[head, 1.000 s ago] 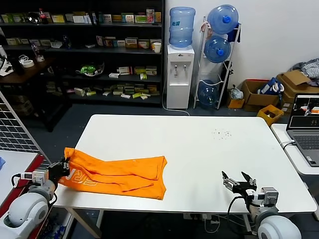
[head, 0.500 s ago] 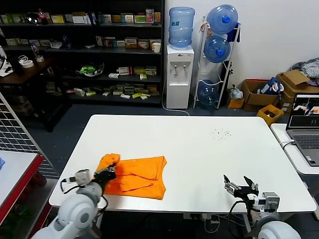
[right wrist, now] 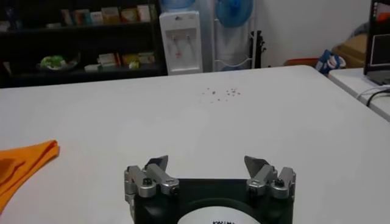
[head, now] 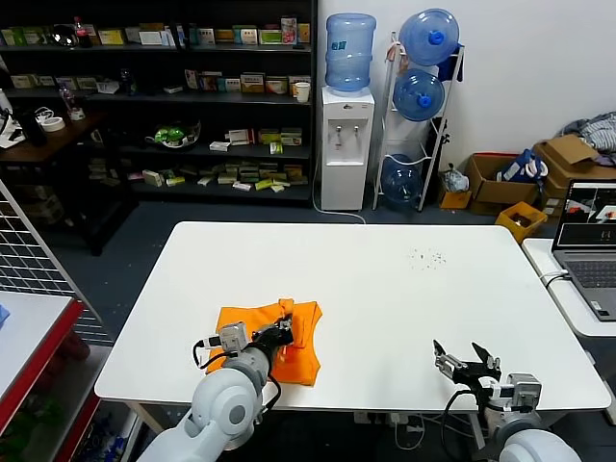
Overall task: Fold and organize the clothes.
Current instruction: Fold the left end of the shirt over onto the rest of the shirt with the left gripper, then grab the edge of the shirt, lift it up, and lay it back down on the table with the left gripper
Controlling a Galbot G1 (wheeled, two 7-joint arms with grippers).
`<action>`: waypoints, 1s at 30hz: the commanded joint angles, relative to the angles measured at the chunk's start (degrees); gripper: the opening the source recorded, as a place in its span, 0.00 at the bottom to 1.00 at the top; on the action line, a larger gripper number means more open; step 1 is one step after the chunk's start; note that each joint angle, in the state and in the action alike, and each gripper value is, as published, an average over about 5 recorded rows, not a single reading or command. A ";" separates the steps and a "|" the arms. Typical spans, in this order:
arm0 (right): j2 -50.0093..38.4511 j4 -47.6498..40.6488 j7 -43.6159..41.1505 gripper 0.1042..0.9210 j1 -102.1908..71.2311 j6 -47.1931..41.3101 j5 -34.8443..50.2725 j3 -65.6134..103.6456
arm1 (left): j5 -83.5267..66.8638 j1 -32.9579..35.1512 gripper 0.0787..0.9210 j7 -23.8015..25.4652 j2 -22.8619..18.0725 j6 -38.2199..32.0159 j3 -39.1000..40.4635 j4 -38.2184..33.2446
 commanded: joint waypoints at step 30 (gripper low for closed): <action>0.22 -0.74 0.20 0.88 1.36 -0.50 0.09 -2.13 | 8.94 13.27 0.88 21.69 13.26 -7.54 -19.29 10.36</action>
